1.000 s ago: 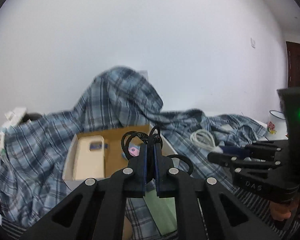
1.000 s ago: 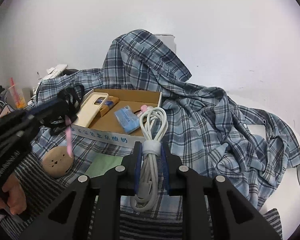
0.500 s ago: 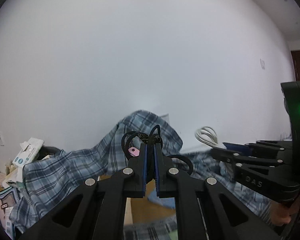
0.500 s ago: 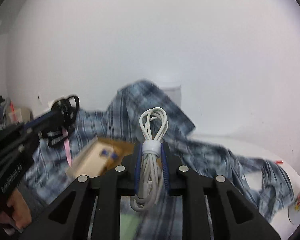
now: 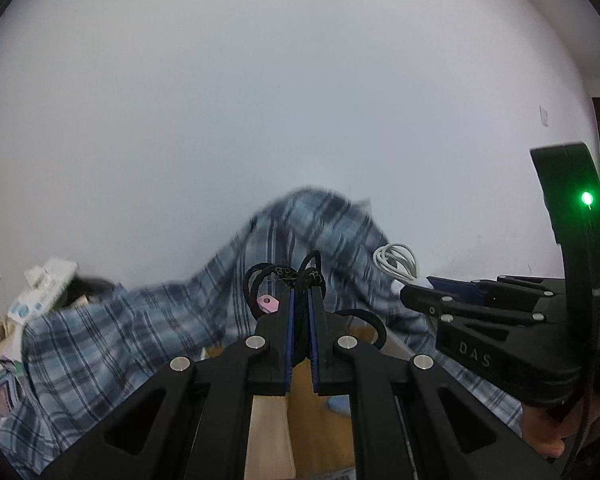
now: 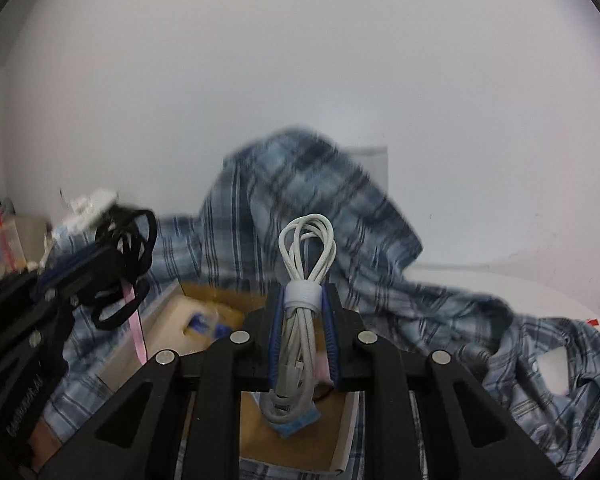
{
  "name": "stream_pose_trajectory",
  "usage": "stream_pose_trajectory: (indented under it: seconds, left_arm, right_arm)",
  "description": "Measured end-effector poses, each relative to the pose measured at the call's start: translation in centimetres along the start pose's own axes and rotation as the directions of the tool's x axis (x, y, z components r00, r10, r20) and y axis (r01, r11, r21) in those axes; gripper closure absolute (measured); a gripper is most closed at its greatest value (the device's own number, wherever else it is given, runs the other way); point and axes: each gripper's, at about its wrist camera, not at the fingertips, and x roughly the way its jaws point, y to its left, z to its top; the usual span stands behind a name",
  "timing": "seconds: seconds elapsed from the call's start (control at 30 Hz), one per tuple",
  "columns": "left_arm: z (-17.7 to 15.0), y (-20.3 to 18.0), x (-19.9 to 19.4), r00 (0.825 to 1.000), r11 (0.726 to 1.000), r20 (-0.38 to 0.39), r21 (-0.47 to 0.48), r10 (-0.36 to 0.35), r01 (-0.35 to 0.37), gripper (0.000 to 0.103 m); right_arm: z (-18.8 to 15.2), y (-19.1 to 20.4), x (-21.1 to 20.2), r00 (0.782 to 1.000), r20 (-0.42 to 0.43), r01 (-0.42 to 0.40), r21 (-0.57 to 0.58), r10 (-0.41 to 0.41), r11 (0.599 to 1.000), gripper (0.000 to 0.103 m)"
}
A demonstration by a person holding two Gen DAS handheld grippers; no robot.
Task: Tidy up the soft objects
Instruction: 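Carry the cable and hair ties into the box and open both grippers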
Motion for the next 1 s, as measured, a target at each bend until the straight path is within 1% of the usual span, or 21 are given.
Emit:
stream_pose_trajectory:
  seconds: [0.07,0.13,0.3,0.43,0.63,0.67,0.7,0.73,0.77,0.8,0.83,0.9,1.0]
  left_arm:
    - [-0.6,0.4,0.9,0.999,1.0,-0.04,-0.016,-0.005,0.004,0.096]
    - [-1.1,0.8,1.9,0.995,0.999,-0.098,-0.049,-0.014,0.009,0.096]
    - [-2.3,1.5,3.1,0.985,0.997,-0.174,-0.083,-0.011,-0.004,0.096]
    - [-3.0,1.8,3.9,0.974,0.995,-0.227,-0.094,-0.002,-0.02,0.096]
    - [-3.3,2.1,4.5,0.966,0.993,-0.258,-0.111,0.001,-0.031,0.095]
    - [-3.4,2.1,4.6,0.964,0.993,-0.267,-0.111,0.0,-0.031,0.092]
    - [-3.5,2.1,4.8,0.962,0.993,-0.273,-0.111,0.002,-0.034,0.082]
    - [-3.5,2.1,5.0,0.959,0.993,-0.282,-0.11,0.011,-0.044,0.068]
    - [-3.5,2.2,5.1,0.959,0.993,-0.284,-0.111,0.018,-0.051,0.062]
    - [-3.6,2.3,5.0,0.959,0.991,-0.283,-0.115,0.025,-0.06,0.052]
    - [-3.6,2.4,4.9,0.96,0.991,-0.278,-0.119,0.028,-0.063,0.049]
    - [-3.4,2.5,4.5,0.966,0.99,-0.255,-0.12,0.038,-0.071,0.049]
    - [-3.3,2.4,4.3,0.969,0.992,-0.244,-0.108,0.044,-0.072,0.049]
  right_arm:
    - [-0.8,0.0,0.9,0.999,-0.039,-0.012,-0.009,0.012,1.0,0.085]
    - [-1.3,-0.1,1.7,0.998,-0.063,-0.018,-0.012,0.017,1.0,0.085]
    - [-2.7,-0.4,2.9,0.992,-0.119,-0.036,-0.015,0.034,0.999,0.085]
    - [-3.7,-0.5,3.9,0.982,-0.18,-0.051,0.0,0.05,0.999,0.085]
    - [-4.2,-0.9,4.6,0.978,-0.204,-0.049,0.016,0.051,0.999,0.085]
    - [-4.2,-0.9,4.6,0.978,-0.203,-0.049,0.012,0.05,0.999,0.085]
    - [-4.1,-0.9,4.7,0.978,-0.203,-0.048,0.009,0.048,0.999,0.082]
    - [-4.1,-1.0,4.7,0.978,-0.203,-0.044,0.009,0.045,0.999,0.072]
    - [-4.1,-1.1,4.7,0.978,-0.203,-0.042,0.012,0.043,0.999,0.062]
    - [-4.1,-1.2,4.7,0.979,-0.199,-0.043,0.019,0.046,0.999,0.049]
    - [-4.1,-1.3,4.6,0.981,-0.19,-0.044,0.027,0.049,0.999,0.048]
    - [-4.0,-1.4,4.3,0.982,-0.183,-0.045,0.027,0.049,0.999,0.048]
    - [-3.9,-1.5,4.2,0.984,-0.174,-0.043,0.03,0.048,0.999,0.048]
